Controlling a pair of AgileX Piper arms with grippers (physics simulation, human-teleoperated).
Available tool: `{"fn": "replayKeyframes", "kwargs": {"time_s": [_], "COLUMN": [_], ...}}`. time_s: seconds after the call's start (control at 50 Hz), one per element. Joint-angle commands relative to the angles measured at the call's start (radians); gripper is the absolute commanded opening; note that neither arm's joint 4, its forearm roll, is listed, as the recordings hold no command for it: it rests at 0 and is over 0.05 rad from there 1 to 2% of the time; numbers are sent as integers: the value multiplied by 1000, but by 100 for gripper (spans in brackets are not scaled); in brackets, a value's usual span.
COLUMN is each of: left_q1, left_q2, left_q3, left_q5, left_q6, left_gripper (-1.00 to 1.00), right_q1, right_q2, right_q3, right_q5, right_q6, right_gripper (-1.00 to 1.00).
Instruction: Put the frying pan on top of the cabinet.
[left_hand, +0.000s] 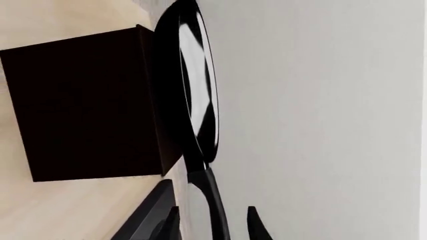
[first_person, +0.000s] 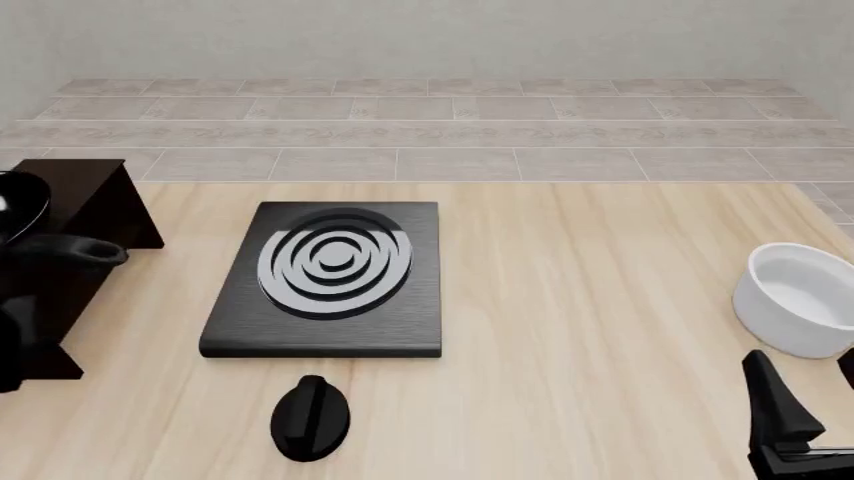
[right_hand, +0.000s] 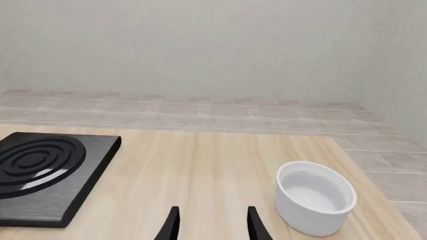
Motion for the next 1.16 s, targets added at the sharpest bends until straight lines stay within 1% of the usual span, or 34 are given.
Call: {"fn": "replayKeyframes", "kwargs": {"time_s": [0.02,0.12,0.14,0.16,0.18,0.2,0.22,0.26,0.28,0.3,0.34,0.44,0.46,0.5,0.52,0.56,0.58,0.6,0.62,0.64,0.78,0.82,0.88,0.9,0.92,0.94,0.96,0.98,1.02,1.06,1.08,1.12,1.14,1.16], "left_q1": [8,26,32,32,6,9,13,16,19,4,-6,-24,-20,-14,13,14,18,18,15,15,-6,-22,-28,-34,-68,-78,-74,-88,-108,-114,-141,-158,-186,-186], "left_q2": [-105,-203,-268,-272,-291,-302,-317,-367,-382,-430,-497,-695,-757,-845,-884,-920,-972,-975,-1022,-1023,-1024,-1024,-1024,-1024,-1024,-1024,-1024,-1024,-1024,-1024,-1024,-1024,-1024,-1024], "left_q3": [42,48,15,14,13,33,36,40,53,58,19,9,-1,-25,-47,-54,-98,-99,-122,-122,-226,-265,-288,-296,-323,-341,-337,-363,-369,-410,-448,-451,-474,-474], "left_q5": [59,131,221,226,248,243,257,300,312,334,433,614,673,753,805,833,912,916,975,976,1042,1071,1088,1095,1113,1136,1134,1149,1161,1189,1212,1217,1228,1228], "left_q6": [3,6,55,55,59,41,43,42,25,22,69,59,61,69,82,75,96,96,89,89,114,136,138,141,154,171,165,188,196,244,283,303,344,344], "left_gripper": [100,100,100,100,100,100,100,100,100,100,100,100,100,100,100,100,100,100,100,100,100,100,100,100,100,100,100,100,100,100,100,100,100,100], "right_q1": [1,0,0,0,0,0,0,0,0,0,-1,-1,-2,-2,-1,-1,0,0,1,1,-5,-5,-7,-8,-9,-12,-12,-9,-8,-8,-8,-8,-9,-9], "right_q2": [0,0,0,0,0,0,0,0,0,0,0,0,0,0,0,0,0,0,0,0,0,0,0,0,0,0,0,0,-1,-1,-1,-1,-1,-1], "right_q3": [0,0,0,0,0,0,0,0,0,0,0,0,0,0,0,0,0,0,0,0,0,0,0,0,0,0,0,0,0,0,0,0,0,0], "right_q5": [-1,-2,-2,-2,-2,-2,-3,-4,-4,-5,-5,-8,-10,-12,-13,-14,-15,-15,-16,-16,-22,-22,-22,-21,-22,-21,-22,-22,-25,-26,-28,-30,-31,-31], "right_q6": [-2,-2,0,0,-1,-1,-1,-1,-1,0,1,-1,0,1,1,1,2,2,3,3,17,18,23,25,30,35,36,35,39,41,41,43,47,47], "right_gripper": [100,100,100,100,100,100,100,100,100,100,100,100,100,100,100,100,100,100,100,100,100,100,100,100,100,100,100,100,100,100,100,100,100,100]}}
